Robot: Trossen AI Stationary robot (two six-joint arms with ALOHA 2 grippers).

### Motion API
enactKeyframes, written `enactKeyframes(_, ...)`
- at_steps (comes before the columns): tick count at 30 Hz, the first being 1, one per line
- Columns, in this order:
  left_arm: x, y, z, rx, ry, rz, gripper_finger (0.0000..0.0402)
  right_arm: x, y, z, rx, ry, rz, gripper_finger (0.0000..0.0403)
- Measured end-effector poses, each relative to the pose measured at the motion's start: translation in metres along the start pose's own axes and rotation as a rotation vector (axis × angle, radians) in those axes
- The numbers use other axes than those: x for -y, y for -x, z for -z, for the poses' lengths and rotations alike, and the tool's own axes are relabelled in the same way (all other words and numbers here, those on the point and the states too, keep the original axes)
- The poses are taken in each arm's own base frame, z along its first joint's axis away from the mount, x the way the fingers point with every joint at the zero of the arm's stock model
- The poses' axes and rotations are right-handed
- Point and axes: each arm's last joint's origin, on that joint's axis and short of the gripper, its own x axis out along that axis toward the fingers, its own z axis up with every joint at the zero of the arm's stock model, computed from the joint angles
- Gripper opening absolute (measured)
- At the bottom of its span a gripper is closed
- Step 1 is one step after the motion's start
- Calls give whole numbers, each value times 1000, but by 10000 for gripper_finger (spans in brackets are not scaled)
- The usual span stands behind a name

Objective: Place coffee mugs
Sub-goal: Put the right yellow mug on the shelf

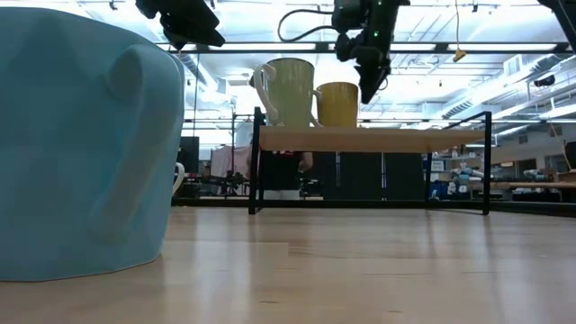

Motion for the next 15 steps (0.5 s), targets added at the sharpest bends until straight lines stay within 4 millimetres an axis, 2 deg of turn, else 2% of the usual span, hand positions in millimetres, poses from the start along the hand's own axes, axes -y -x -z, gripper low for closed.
enactKeyframes(9, 0, 0, 0, 0, 0, 0, 192, 2, 0, -12, 124, 13, 25, 95)
enactKeyframes(15, 0, 0, 0, 0, 0, 0, 192, 2, 0, -12, 119, 24, 24, 95)
